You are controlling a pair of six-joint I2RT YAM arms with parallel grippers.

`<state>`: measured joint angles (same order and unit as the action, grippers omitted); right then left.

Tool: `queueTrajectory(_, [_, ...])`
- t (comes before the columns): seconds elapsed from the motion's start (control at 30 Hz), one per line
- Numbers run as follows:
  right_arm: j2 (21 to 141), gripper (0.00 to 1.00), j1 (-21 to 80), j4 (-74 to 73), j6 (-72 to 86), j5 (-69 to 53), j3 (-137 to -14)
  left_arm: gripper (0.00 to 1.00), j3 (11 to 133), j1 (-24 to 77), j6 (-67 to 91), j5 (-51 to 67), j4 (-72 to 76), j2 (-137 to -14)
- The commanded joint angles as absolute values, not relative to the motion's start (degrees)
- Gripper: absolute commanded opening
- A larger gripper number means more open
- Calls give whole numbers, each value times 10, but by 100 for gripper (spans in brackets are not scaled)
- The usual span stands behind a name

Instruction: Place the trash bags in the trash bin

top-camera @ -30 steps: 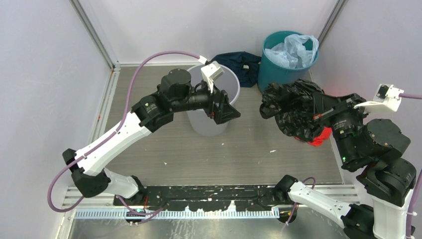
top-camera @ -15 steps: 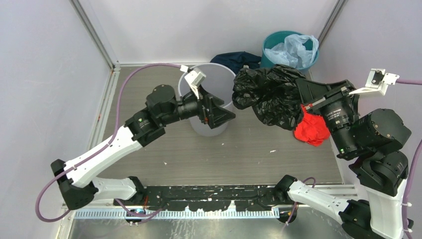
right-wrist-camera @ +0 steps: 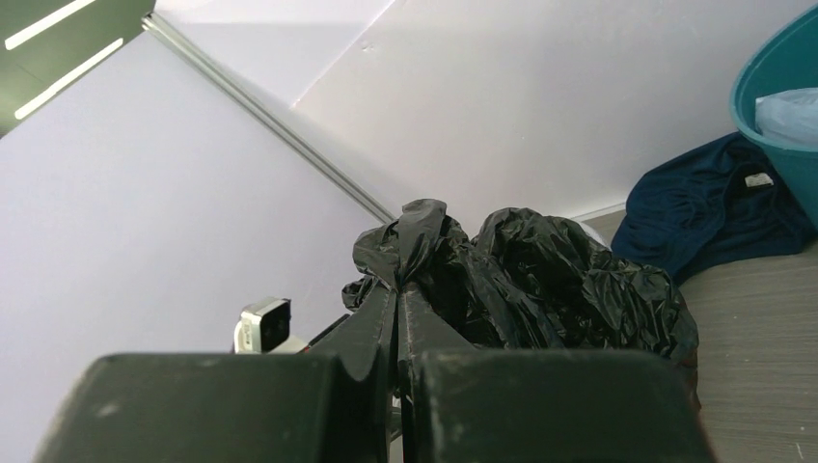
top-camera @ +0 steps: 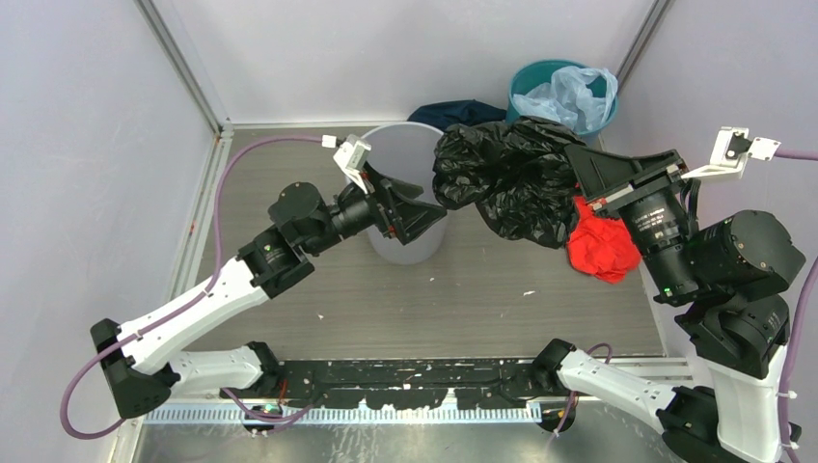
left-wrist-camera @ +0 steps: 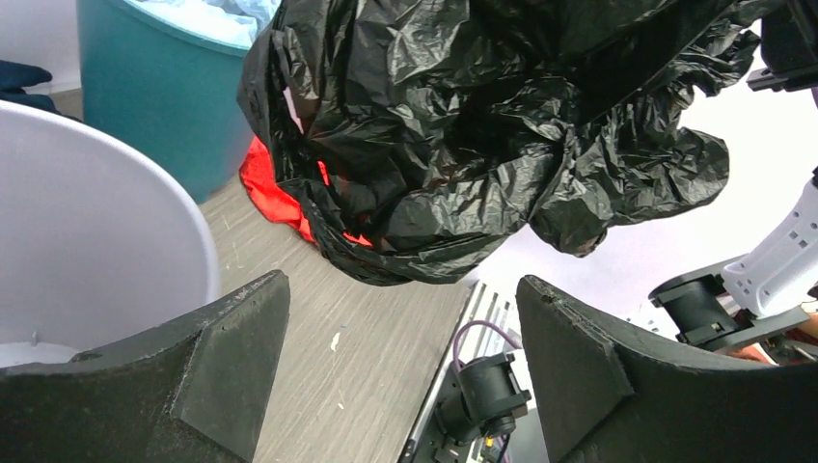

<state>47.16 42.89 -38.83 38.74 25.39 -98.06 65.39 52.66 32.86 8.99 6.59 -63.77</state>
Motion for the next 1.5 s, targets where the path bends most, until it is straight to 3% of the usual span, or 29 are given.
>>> queueTrajectory(0.0, [471,4,428,-348,402,236,-989,88,648,526,342,67,133,-619])
queueTrajectory(0.57, [454,4,428,-322,421,228,-955,85,620,526,427,94,281,-665])
queueTrajectory(0.83, [443,4,428,-318,425,230,-934,49,614,526,435,97,302,-676])
queueTrajectory(1.17, [423,4,428,-328,415,255,-918,42,632,526,404,85,243,-652])
queueTrajectory(1.47, [411,3,428,-323,410,269,-905,41,642,523,400,89,206,-632])
